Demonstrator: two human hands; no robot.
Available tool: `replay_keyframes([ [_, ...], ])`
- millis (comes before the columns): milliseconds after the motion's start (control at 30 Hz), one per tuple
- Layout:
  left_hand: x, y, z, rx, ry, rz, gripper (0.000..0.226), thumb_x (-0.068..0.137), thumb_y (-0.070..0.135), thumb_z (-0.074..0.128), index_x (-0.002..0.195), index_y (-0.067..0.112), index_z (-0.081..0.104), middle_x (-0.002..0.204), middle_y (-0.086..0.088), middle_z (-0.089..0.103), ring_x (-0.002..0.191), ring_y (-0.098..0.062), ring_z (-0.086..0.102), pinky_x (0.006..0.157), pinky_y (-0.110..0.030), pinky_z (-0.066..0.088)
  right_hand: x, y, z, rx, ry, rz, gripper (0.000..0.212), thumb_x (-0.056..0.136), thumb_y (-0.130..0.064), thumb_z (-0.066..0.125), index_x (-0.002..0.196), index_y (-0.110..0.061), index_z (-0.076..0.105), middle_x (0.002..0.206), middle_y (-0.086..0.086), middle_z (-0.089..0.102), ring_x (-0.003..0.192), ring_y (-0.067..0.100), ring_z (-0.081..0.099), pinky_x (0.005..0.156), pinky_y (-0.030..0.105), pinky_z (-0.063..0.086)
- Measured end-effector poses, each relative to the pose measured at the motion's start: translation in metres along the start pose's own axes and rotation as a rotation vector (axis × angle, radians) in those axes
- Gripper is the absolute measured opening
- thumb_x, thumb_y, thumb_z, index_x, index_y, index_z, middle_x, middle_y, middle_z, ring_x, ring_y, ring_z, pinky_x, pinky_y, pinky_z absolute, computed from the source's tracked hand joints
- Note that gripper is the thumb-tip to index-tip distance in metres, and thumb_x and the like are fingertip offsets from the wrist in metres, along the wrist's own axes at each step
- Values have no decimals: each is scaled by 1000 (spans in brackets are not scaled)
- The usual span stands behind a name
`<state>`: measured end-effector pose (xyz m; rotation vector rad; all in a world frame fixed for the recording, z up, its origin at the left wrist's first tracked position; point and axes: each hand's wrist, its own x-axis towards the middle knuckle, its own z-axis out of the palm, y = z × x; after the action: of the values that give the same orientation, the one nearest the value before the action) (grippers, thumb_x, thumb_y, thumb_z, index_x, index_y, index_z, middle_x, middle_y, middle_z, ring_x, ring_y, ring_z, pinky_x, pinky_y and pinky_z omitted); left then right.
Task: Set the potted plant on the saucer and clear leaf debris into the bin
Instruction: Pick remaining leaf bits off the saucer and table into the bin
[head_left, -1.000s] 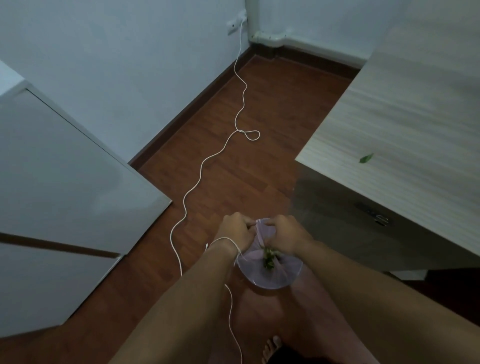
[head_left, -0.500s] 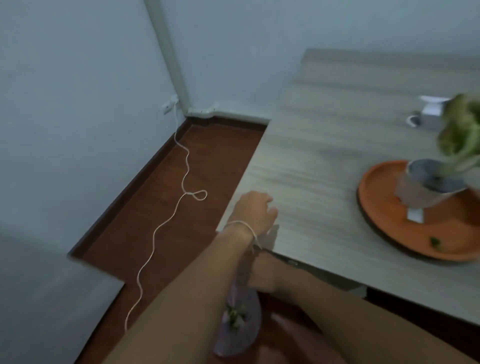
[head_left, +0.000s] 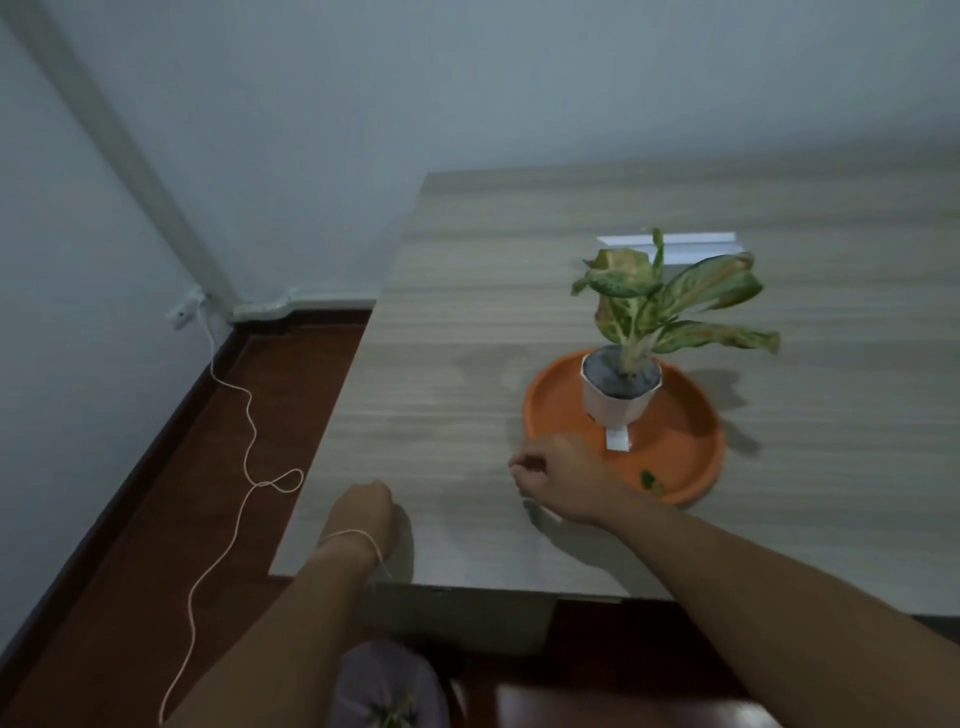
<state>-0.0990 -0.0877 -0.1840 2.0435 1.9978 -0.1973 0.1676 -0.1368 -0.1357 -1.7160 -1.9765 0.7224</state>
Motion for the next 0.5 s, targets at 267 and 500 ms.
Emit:
replay_keyframes([
  [267, 6, -9, 9, -48, 47, -53, 27, 89, 24, 52, 96, 9, 73, 100, -13, 74, 99, -32, 68, 88, -37, 54, -32, 95, -62, -164, 116, 300, 17, 82, -27, 59, 83, -19, 75, 85, -2, 75, 84, 19, 68, 73, 32, 52],
  [500, -1, 1, 4, -214, 43, -50, 16, 88, 18, 61, 83, 12, 75, 92, -9, 76, 93, -32, 69, 86, -37, 54, -25, 125, -78, -350, -259, 296, 22, 81, -17, 62, 101, -13, 71, 100, 6, 71, 96, 25, 65, 81, 35, 53],
])
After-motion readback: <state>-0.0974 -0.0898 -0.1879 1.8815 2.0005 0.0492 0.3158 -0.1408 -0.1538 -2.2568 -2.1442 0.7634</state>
